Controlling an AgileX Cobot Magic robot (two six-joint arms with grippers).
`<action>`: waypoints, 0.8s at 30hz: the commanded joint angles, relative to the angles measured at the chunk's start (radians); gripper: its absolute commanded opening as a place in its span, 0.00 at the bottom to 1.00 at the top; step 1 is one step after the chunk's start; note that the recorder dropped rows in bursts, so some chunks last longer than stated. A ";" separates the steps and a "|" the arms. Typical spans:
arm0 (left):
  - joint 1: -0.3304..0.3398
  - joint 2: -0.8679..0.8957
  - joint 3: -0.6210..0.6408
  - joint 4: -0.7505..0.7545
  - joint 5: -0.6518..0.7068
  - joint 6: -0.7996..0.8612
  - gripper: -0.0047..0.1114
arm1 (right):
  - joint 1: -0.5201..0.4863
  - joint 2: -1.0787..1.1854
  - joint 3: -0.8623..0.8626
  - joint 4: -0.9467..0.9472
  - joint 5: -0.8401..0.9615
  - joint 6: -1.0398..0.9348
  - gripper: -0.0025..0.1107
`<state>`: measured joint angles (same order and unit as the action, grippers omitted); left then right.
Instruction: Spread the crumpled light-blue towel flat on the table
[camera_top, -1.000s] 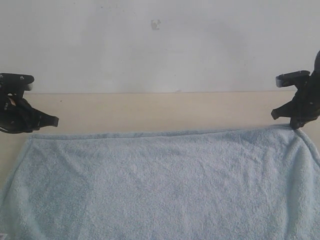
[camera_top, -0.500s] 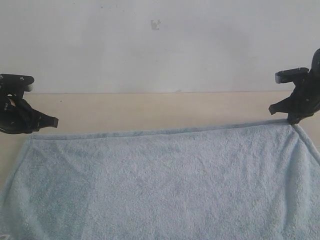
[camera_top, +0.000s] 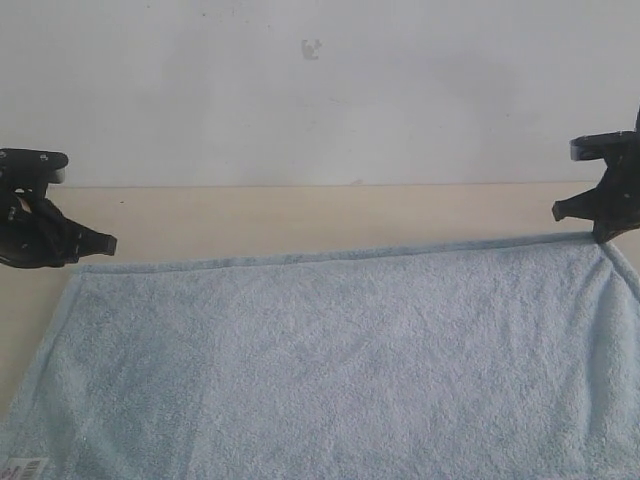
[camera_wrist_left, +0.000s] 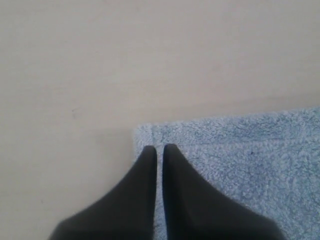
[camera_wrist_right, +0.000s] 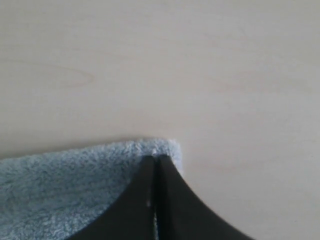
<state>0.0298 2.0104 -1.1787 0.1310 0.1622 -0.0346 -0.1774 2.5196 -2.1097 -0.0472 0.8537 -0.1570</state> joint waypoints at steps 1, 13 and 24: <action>-0.007 0.002 0.006 -0.011 -0.028 0.002 0.08 | -0.012 0.014 0.004 0.016 0.037 -0.016 0.02; -0.040 0.083 -0.021 -0.016 -0.025 0.074 0.08 | -0.012 0.014 0.004 0.018 0.062 -0.025 0.02; -0.018 0.119 -0.023 -0.016 -0.102 0.074 0.08 | -0.012 0.014 0.004 0.018 0.071 -0.036 0.02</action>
<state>-0.0027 2.1099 -1.1944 0.1270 0.1036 0.0357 -0.1789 2.5196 -2.1113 -0.0272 0.8688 -0.1811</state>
